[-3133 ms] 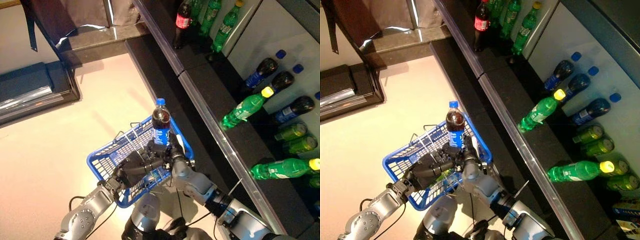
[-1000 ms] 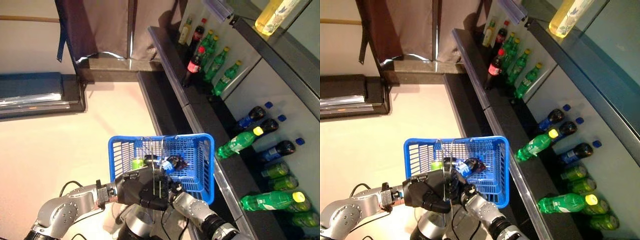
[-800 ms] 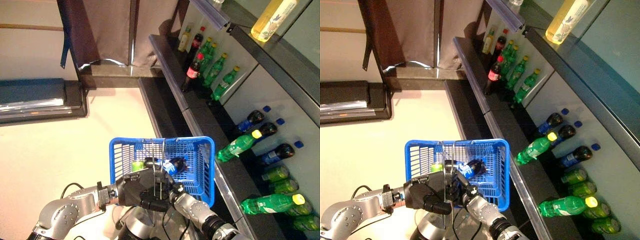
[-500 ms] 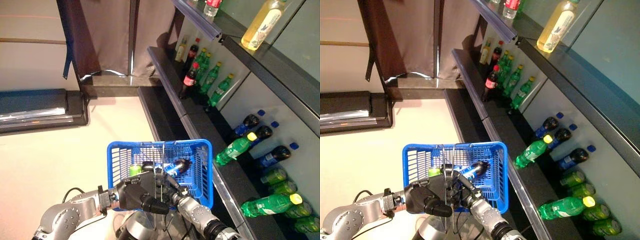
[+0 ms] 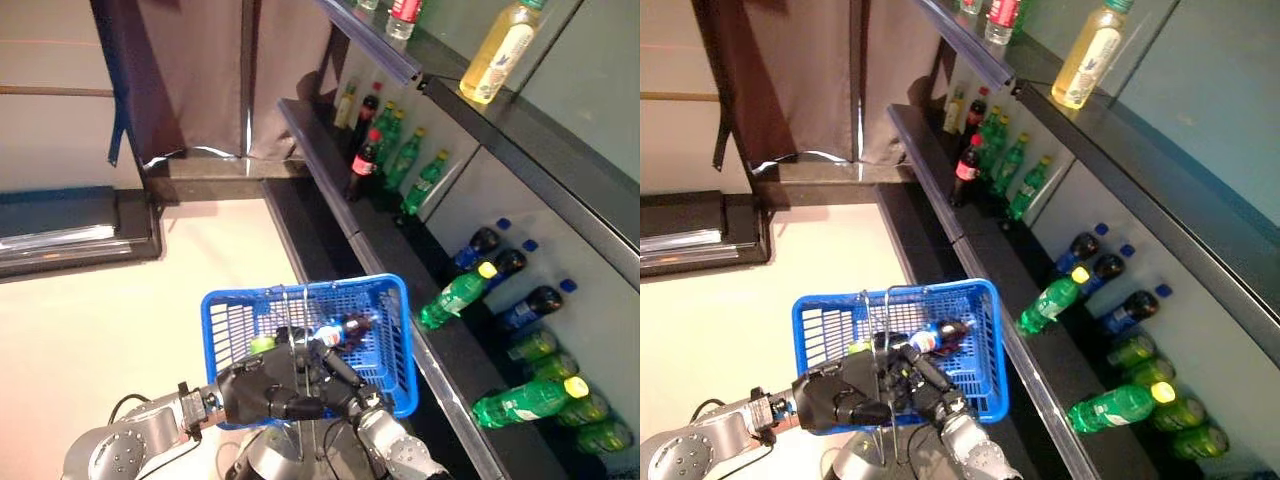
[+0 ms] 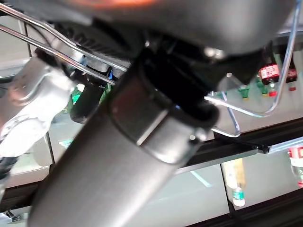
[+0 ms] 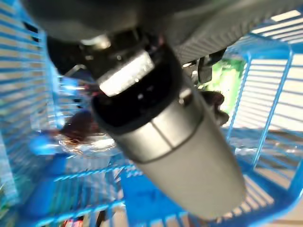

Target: Pick up the drink and place into the basket.

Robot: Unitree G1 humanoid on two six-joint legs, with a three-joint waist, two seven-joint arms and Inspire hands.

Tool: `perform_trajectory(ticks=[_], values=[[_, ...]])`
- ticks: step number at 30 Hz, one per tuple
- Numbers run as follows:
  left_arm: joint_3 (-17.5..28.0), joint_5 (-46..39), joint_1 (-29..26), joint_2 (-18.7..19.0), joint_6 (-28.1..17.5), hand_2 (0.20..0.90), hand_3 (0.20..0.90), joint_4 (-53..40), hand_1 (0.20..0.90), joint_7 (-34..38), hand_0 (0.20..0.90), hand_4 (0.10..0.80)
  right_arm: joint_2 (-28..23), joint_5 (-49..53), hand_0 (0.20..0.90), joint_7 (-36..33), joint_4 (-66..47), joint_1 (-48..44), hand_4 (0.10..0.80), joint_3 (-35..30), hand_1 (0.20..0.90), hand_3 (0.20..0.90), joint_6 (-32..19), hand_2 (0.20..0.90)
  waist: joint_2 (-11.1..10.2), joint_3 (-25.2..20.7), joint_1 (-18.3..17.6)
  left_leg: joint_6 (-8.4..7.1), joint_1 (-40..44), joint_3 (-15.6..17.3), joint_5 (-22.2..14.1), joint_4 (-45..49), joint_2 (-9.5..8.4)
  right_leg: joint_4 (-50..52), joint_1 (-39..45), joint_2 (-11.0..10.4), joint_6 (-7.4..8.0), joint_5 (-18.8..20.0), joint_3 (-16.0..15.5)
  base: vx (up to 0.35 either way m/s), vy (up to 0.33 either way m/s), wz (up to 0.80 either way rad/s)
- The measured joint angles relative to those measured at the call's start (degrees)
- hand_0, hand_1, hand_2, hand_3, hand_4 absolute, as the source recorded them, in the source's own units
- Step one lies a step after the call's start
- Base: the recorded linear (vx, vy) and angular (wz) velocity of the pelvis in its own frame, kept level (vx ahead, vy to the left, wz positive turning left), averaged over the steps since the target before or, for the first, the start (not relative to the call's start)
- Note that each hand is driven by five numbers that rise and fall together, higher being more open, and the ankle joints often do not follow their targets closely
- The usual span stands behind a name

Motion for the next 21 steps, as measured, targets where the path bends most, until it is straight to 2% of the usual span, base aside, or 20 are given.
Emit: perform_trajectory(ticks=[6,8,11,14,21], values=[[4.94,-0.01,3.62,-2.92,-1.17,0.300,0.200,1.14,0.300,0.23,0.300,0.100,-1.22,-6.26,0.900,0.30,-11.64,5.09,0.800,0.33,0.900,0.900,-1.50,0.900,-0.75,-0.51,-1.43,-0.37,0.02,0.79,-0.28,-0.05,0.96,-0.07,-0.25,0.55,-0.39,0.20,1.21,-0.026,-0.041,-0.08],[6.38,-0.16,4.55,-3.38,-1.97,0.300,0.200,1.56,0.300,0.23,0.300,0.100,-2.94,-8.42,0.900,0.39,-17.01,6.93,0.800,0.05,0.900,0.900,-0.91,0.900,-1.11,-0.75,-1.69,-0.30,-0.29,2.72,-0.36,-0.12,2.21,-0.08,-1.11,0.65,-0.57,0.23,1.45,-0.042,-0.065,-0.05],[10.90,-0.16,8.25,-4.39,-3.76,0.300,0.200,1.80,0.300,0.26,0.300,0.100,-6.14,-12.06,0.900,4.05,-27.24,11.20,0.800,-0.57,0.900,0.900,1.67,0.900,-1.61,-1.11,-3.14,-0.85,0.15,3.85,0.01,-0.66,3.26,-0.12,-1.51,1.00,-0.90,0.31,2.52,-0.028,-0.047,-0.14],[13.29,-0.15,10.11,-5.04,-4.80,0.300,0.200,3.05,0.300,0.74,0.300,0.100,-8.31,-16.18,0.900,8.87,-33.17,14.12,0.800,-1.03,0.900,0.900,3.91,0.900,-1.96,-1.35,-3.80,-1.12,0.79,4.66,0.19,-1.38,3.82,-0.23,-1.51,1.22,-1.11,0.40,2.88,-0.022,-0.022,-0.17],[14.31,-0.16,11.44,-7.25,-10.49,0.300,0.200,7.47,0.300,1.92,0.300,0.100,-9.78,-21.78,0.900,17.04,-38.52,17.53,0.800,-1.17,0.900,0.900,8.19,0.900,-2.21,-1.52,-4.60,-1.38,1.19,5.14,0.80,-2.63,4.16,-0.18,-2.08,1.26,-1.32,0.51,3.86,-0.042,-0.025,-0.04]])
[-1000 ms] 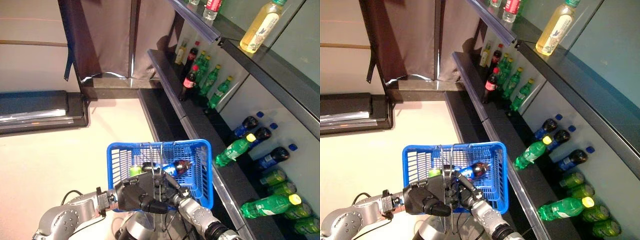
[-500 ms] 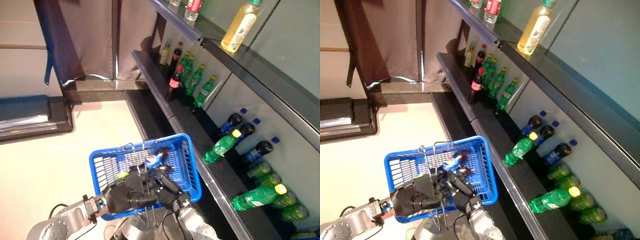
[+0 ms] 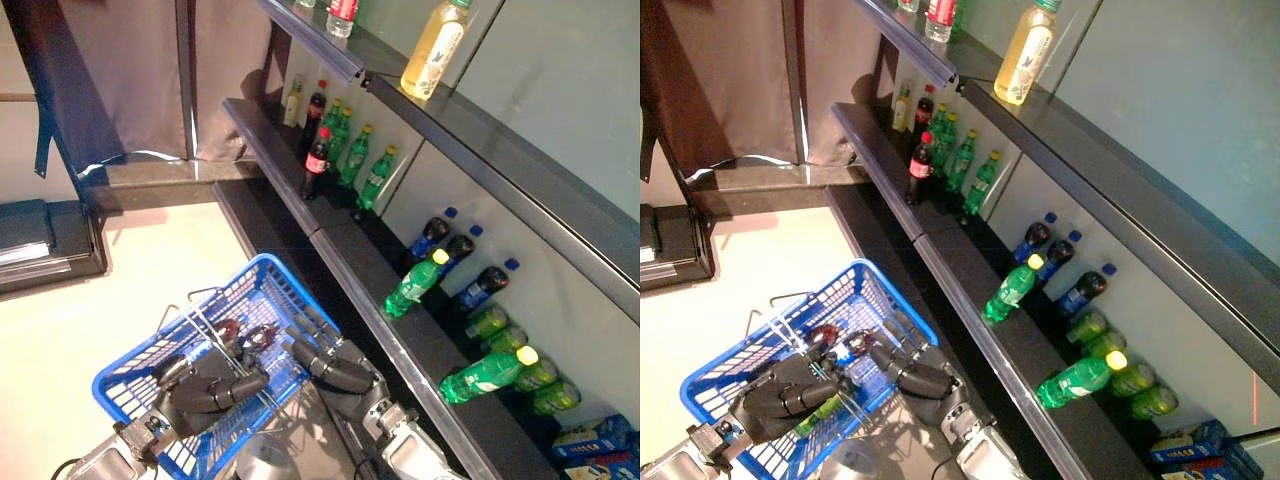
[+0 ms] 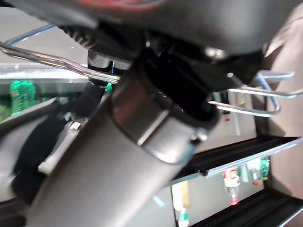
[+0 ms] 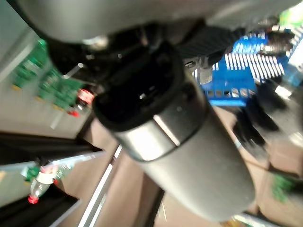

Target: Pick up the drink and place into the basket.

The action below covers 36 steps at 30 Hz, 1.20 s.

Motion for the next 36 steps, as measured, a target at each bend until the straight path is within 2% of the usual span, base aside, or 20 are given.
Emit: perform_trajectory(ticks=[8,16,22,28,36], values=[[1.11,0.00,2.59,-2.16,-3.57,0.300,0.200,3.62,0.300,5.05,0.300,0.100,-1.73,-3.43,0.900,6.84,-6.11,1.89,0.800,-2.26,0.900,0.900,0.57,0.900,0.19,-0.25,-0.82,0.19,1.76,1.55,1.02,-2.50,0.76,0.03,-0.63,-0.03,-0.38,0.23,1.80,-0.083,-0.026,-0.11],[1.01,-0.04,4.44,-2.67,-7.70,0.300,0.200,10.89,0.300,11.83,0.300,0.100,-4.99,-5.40,0.900,11.23,-8.15,3.27,0.800,-5.92,0.900,0.900,0.51,0.900,0.70,-2.41,-3.94,-0.14,3.14,4.20,3.55,-6.94,1.60,-0.07,-3.02,-0.11,-0.78,1.09,4.47,-0.123,-0.017,-0.18],[-0.75,-3.21,5.05,-7.15,-14.14,0.300,0.200,20.51,0.300,20.98,0.300,0.100,-6.81,-4.59,0.900,12.21,-8.22,5.15,0.800,-10.95,0.900,0.900,0.30,0.900,1.98,-4.47,-8.09,0.08,4.15,6.09,6.20,-10.97,2.20,-0.29,-5.31,-0.30,-0.82,2.18,6.79,-0.161,-0.023,-0.17],[-2.18,-5.10,3.92,-8.56,-20.44,0.300,0.200,30.55,0.300,22.50,0.300,0.100,-10.38,-3.96,0.900,15.31,-7.52,5.32,0.800,-12.83,0.900,0.900,0.86,0.900,2.96,-5.42,-11.02,0.66,5.40,9.42,9.30,-16.78,2.99,-0.49,-8.69,-0.15,-0.91,3.54,9.79,-0.196,-0.045,-0.26],[-5.06,-7.67,0.32,-9.92,-27.11,0.300,0.200,41.24,0.300,24.99,0.300,0.100,-12.68,-6.90,0.900,16.89,-3.46,4.39,0.800,-14.55,0.900,0.900,3.20,0.900,4.30,-6.36,-15.61,1.25,5.68,13.73,11.45,-20.36,3.30,-0.83,-12.24,-0.65,-0.32,5.57,11.61,-0.186,-0.026,-0.27]])
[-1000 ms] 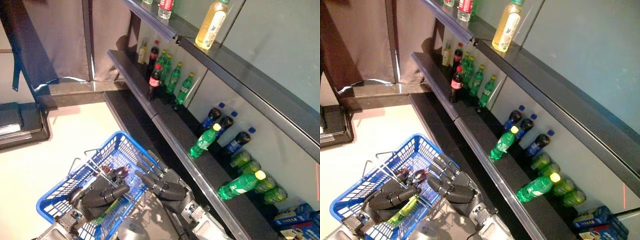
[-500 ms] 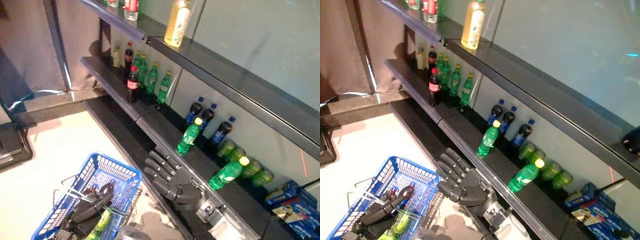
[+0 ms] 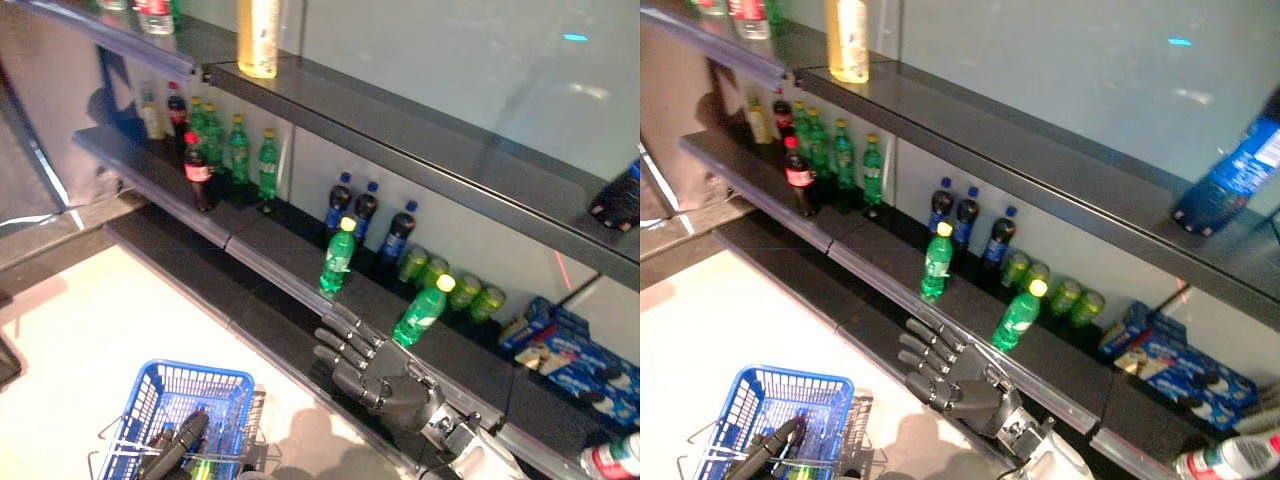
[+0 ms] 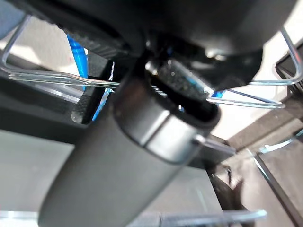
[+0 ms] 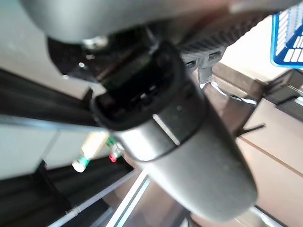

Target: Pick up the drink and place into the basket.

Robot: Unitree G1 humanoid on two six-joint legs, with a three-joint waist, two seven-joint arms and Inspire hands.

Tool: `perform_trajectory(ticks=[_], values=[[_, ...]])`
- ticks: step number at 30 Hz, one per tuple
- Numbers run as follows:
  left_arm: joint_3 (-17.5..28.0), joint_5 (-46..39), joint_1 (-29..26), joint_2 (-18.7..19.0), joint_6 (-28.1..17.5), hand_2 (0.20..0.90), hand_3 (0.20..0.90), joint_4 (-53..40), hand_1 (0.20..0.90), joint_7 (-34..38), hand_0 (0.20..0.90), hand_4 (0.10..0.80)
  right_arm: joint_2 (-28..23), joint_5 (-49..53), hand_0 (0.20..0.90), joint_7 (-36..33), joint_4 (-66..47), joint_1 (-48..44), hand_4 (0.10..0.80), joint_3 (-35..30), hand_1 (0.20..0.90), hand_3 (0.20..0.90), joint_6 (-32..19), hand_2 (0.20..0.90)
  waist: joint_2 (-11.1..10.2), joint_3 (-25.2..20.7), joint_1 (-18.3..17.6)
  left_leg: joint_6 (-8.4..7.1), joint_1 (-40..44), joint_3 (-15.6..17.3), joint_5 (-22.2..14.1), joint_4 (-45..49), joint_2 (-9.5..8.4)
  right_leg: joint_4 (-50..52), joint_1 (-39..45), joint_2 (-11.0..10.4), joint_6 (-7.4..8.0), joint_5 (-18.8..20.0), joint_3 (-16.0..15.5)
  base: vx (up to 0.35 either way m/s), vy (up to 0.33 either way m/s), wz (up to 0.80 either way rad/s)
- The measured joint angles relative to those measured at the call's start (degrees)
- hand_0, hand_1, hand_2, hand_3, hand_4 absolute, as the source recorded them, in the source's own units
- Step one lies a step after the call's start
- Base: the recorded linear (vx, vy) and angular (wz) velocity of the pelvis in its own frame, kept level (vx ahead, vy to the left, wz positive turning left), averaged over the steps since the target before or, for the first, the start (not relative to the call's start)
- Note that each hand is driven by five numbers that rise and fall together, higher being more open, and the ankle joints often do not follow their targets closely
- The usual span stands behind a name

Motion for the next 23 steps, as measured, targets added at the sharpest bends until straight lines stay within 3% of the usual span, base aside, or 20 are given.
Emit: perform_trajectory(ticks=[4,8,15,23], values=[[-1.21,-4.35,-2.34,-1.94,-3.32,0.300,0.200,5.43,0.300,2.47,0.300,0.100,-3.29,-8.91,0.900,-0.25,8.54,0.20,0.800,-0.06,0.900,0.900,0.13,0.900,0.64,-0.32,-1.76,0.08,-0.35,1.43,-0.05,-0.03,0.05,-0.13,-1.41,-0.24,0.25,0.67,0.98,-0.129,-0.025,-0.21],[-2.97,-6.27,-5.47,-2.82,-5.63,0.300,0.200,10.43,0.300,4.02,0.300,0.100,-3.01,-15.77,0.900,-4.40,19.16,-0.79,0.800,1.16,0.900,0.900,-0.03,0.900,1.22,-0.60,-3.15,0.10,-0.96,1.73,-0.06,-0.19,0.03,-0.26,-2.09,-0.35,0.30,0.94,1.17,-0.067,-0.002,-0.06],[-3.24,-6.20,-13.84,-6.23,-9.04,0.300,0.200,20.91,0.300,6.62,0.300,0.100,2.84,-30.29,0.900,-18.92,50.75,-7.09,0.800,3.54,0.900,0.900,-3.90,0.900,2.84,-0.91,-3.42,0.42,-1.19,2.84,-0.28,-0.12,-0.09,-3.38,-1.59,-0.54,0.56,2.84,1.09,-0.038,-0.005,-0.08],[-3.41,-5.22,-16.73,-7.42,-9.93,0.300,0.200,24.42,0.300,8.40,0.300,0.100,9.61,-33.60,0.900,-25.49,63.82,-11.38,0.800,0.25,0.900,0.900,-6.19,0.900,3.53,-0.97,-4.98,0.28,-1.01,3.04,-0.60,-0.40,-0.24,-8.02,0.72,-0.57,0.36,5.29,-0.33,-0.005,0.008,-0.02]])
